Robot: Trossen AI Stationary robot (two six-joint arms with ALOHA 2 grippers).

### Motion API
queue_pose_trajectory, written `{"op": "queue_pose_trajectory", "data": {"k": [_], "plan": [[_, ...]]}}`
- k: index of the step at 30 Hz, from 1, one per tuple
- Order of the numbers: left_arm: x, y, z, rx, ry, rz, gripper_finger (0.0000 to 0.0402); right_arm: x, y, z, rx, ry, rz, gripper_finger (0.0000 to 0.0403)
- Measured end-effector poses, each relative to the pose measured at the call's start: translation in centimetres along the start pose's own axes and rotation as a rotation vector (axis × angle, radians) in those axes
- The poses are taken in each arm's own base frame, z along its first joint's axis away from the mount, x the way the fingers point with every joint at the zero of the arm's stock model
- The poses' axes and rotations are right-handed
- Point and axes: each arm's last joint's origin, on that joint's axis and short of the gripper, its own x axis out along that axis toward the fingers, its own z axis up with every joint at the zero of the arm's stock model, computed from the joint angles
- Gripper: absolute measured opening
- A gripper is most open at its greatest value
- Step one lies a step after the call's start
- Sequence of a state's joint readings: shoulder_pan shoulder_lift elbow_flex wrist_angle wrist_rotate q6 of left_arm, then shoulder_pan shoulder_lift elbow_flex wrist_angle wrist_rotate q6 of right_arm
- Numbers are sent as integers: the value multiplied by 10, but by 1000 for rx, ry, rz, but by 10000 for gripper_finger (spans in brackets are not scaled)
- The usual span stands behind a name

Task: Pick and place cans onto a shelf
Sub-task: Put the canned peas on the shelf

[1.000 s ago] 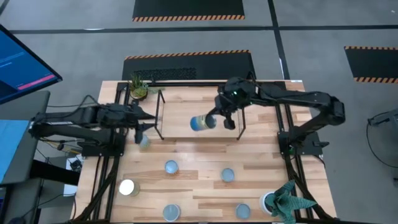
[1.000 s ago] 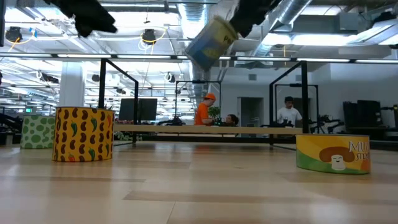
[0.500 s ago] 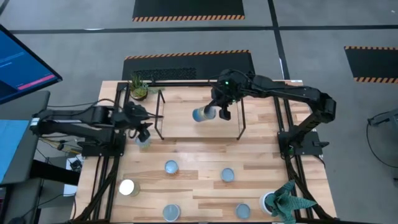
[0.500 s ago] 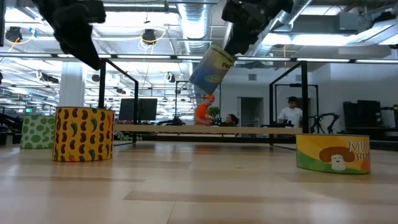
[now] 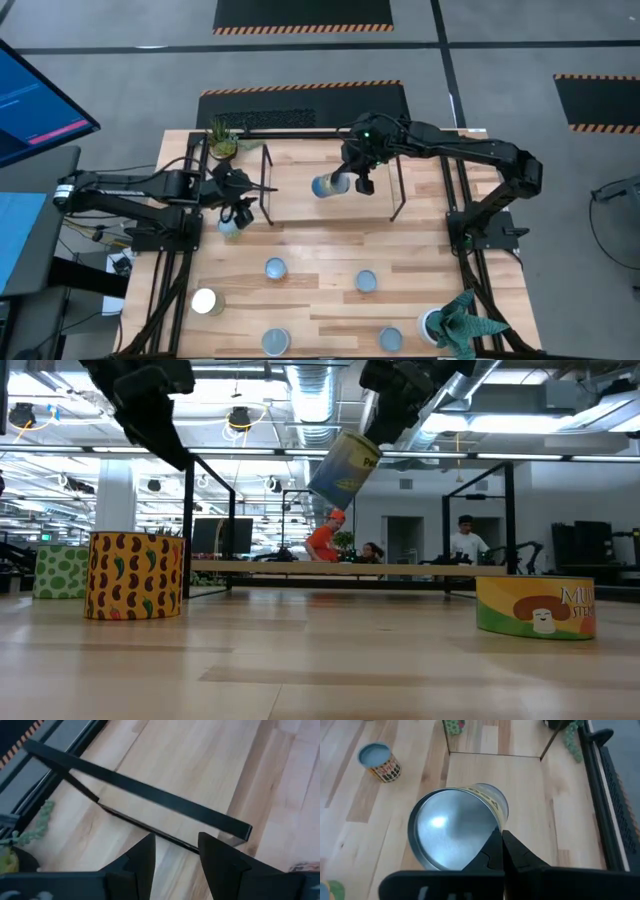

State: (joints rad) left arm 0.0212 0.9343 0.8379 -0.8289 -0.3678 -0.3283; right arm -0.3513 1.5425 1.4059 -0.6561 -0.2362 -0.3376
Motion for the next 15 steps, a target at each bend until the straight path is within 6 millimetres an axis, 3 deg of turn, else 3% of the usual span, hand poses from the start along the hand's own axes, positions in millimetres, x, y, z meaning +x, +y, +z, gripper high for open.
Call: {"op": "queue_pose_trajectory", "data": {"k": [6, 15], "plan": [[-22, 15, -11, -68, 38, 112, 139, -1, -7, 7, -23, -79, -43, 3], [-37, 20, -21, -137, 32, 62, 139, 16, -16, 11, -50, -83, -85, 3]]}}
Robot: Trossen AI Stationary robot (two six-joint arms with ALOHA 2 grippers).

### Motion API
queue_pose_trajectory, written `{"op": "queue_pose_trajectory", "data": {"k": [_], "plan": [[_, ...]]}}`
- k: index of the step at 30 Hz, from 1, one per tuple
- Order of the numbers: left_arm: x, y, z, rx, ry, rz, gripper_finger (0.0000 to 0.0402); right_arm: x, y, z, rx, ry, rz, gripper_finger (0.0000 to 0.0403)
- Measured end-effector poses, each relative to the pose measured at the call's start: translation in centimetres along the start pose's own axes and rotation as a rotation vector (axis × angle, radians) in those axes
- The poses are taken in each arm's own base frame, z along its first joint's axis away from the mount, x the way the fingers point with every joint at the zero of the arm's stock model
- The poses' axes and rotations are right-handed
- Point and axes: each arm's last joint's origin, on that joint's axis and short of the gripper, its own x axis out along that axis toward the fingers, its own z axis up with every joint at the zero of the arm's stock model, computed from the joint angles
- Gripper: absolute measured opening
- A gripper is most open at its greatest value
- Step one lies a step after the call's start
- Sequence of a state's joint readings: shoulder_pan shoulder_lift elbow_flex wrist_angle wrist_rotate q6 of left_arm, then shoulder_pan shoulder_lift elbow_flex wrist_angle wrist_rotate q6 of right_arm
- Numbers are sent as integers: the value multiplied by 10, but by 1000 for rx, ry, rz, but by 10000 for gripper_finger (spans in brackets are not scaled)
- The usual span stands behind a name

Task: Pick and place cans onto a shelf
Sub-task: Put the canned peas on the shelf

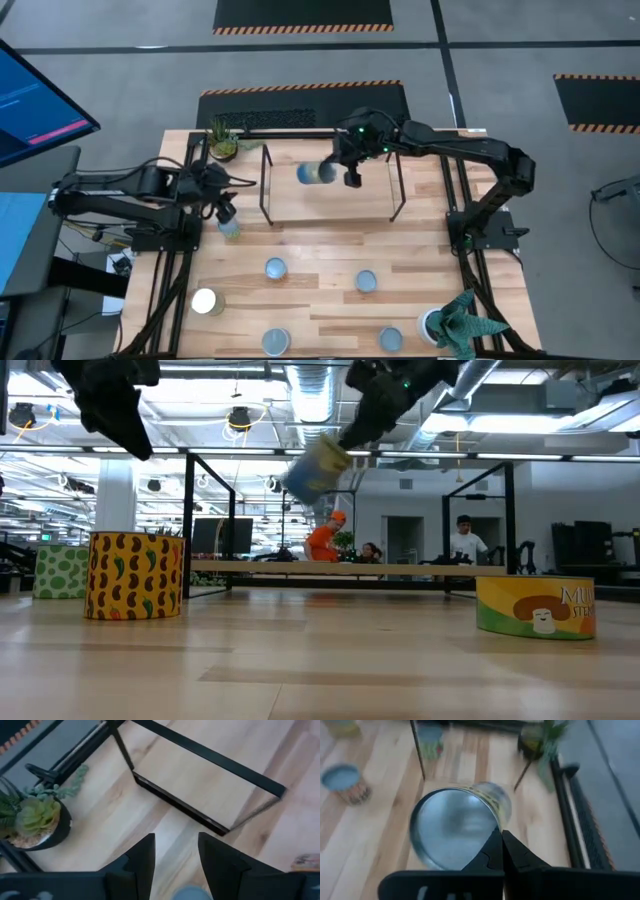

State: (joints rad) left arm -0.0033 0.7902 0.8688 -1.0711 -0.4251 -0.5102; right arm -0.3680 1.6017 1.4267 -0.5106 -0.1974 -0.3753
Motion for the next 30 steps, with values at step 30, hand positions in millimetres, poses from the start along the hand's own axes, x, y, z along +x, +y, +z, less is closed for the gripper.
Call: {"op": "queue_pose_trajectory", "data": {"k": [30], "plan": [[16, -12, 1, 26, 78, 50, 139, 63, -3, 29, -13, 363, 171, 7]]}}
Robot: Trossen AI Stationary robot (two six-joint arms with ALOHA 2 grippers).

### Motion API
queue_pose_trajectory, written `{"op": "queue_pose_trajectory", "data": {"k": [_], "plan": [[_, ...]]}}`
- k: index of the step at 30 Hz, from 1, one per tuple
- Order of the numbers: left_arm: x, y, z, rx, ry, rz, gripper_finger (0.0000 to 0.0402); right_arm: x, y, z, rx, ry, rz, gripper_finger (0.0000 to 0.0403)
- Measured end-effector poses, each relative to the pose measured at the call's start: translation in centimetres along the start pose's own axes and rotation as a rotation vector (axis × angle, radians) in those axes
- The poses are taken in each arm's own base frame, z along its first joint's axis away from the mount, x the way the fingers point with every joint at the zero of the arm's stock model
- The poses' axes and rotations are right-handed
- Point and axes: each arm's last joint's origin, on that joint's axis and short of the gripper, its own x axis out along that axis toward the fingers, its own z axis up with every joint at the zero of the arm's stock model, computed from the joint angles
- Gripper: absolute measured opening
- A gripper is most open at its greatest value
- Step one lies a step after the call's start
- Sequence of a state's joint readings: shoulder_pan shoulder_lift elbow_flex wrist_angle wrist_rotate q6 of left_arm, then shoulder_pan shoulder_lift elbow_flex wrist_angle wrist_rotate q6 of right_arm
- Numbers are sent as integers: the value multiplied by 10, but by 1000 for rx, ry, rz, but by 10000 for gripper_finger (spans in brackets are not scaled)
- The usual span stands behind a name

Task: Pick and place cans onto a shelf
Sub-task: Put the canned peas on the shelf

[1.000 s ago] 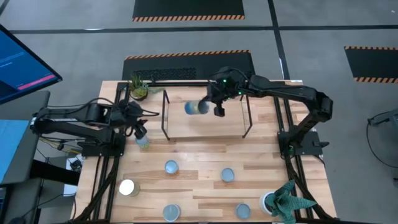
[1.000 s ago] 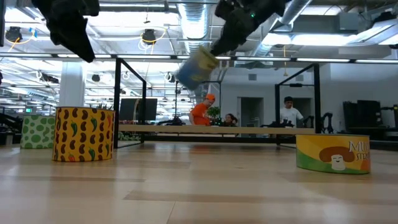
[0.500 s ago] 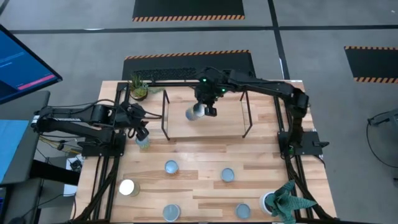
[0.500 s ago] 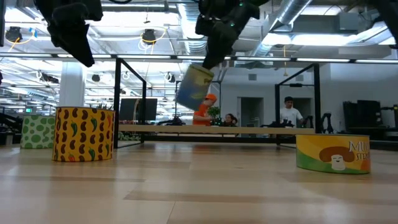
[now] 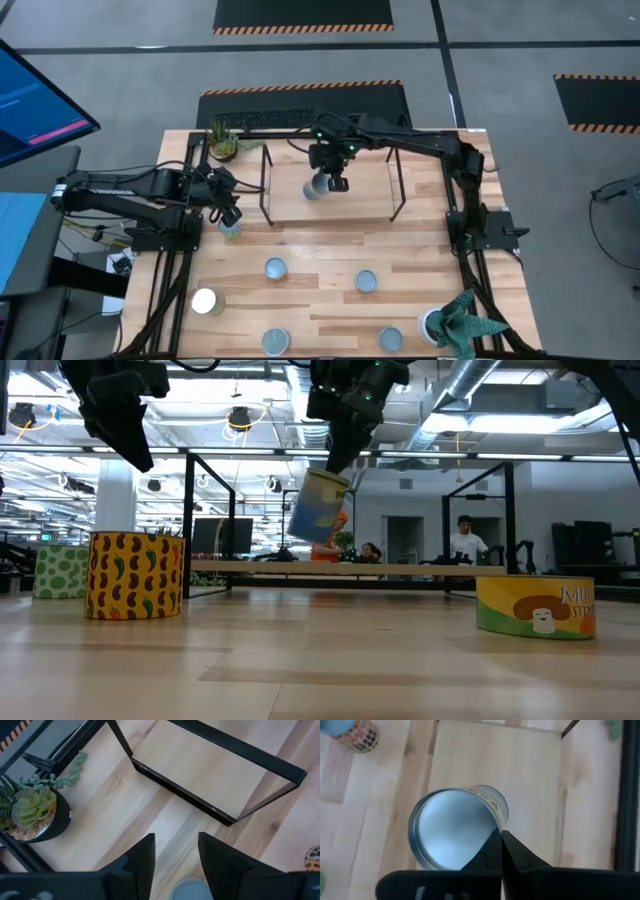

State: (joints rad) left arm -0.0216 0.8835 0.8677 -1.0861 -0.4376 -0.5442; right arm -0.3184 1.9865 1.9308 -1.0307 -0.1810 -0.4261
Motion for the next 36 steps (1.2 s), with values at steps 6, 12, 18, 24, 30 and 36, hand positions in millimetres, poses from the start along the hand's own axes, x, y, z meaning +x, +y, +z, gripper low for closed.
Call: {"op": "queue_pose_trajectory", "data": {"k": [6, 12, 18, 24, 30, 36], "plan": [[1, 0, 0, 1, 2, 2, 139, 9, 9, -6, 10, 56, 34, 8], [0, 0, 0, -3, -1, 0, 139, 13, 15, -6, 1, 65, 45, 24], [0, 0, 0, -28, -1, -1, 139, 13, 14, -5, 2, 59, 42, 25], [0, -1, 0, -34, 3, -7, 139, 12, 13, -6, 0, 56, 38, 35], [0, -1, 0, -34, 3, -7, 139, 12, 10, -6, 1, 55, 35, 61], [0, -1, 0, -34, 3, -8, 139, 11, 2, -8, 14, 44, 11, 75]]}}
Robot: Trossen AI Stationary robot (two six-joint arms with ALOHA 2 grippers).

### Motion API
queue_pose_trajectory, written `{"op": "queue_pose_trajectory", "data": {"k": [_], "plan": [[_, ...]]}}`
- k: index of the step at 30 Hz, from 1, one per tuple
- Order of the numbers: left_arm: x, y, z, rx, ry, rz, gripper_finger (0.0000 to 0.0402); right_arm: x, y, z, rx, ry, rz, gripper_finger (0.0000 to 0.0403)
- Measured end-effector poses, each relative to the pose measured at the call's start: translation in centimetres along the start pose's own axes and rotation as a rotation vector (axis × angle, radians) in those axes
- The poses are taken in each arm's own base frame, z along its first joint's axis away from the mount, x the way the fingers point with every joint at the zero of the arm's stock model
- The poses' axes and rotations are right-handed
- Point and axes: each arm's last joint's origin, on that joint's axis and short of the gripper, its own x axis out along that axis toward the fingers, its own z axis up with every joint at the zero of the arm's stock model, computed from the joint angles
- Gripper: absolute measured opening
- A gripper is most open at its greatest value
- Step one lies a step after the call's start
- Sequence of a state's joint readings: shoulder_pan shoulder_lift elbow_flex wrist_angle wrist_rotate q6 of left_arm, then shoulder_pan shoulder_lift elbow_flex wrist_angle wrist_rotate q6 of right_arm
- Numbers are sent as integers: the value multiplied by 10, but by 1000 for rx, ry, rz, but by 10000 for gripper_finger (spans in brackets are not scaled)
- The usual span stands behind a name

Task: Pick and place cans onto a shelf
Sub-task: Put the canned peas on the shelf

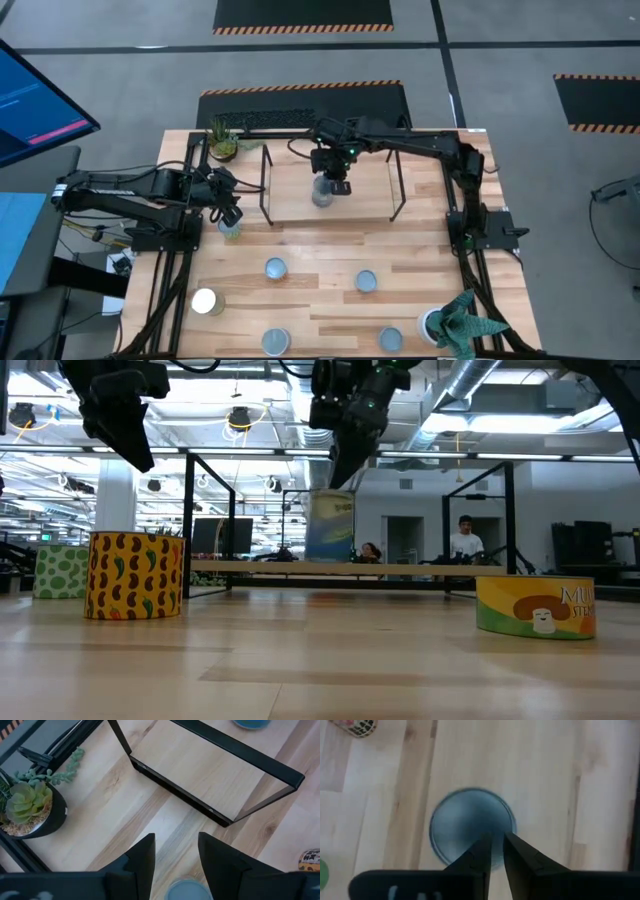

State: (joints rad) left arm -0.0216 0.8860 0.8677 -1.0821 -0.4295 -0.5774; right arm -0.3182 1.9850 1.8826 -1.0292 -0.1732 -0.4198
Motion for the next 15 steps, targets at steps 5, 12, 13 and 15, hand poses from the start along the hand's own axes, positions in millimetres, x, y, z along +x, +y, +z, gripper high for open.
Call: {"op": "queue_pose_trajectory", "data": {"k": [5, 12, 13, 15], "plan": [[0, 0, 0, 0, 0, 0, 139, -4, -9, -6, 20, 56, -93, 76], [0, 0, 0, 0, 0, 0, 139, -12, -6, -22, 121, 240, -74, 75], [0, 0, 0, 0, 0, 0, 139, -11, -3, -25, 133, 274, -60, 75], [0, 0, 0, 1, 0, 0, 139, -3, 1, -29, 139, 319, -40, 75]]}}
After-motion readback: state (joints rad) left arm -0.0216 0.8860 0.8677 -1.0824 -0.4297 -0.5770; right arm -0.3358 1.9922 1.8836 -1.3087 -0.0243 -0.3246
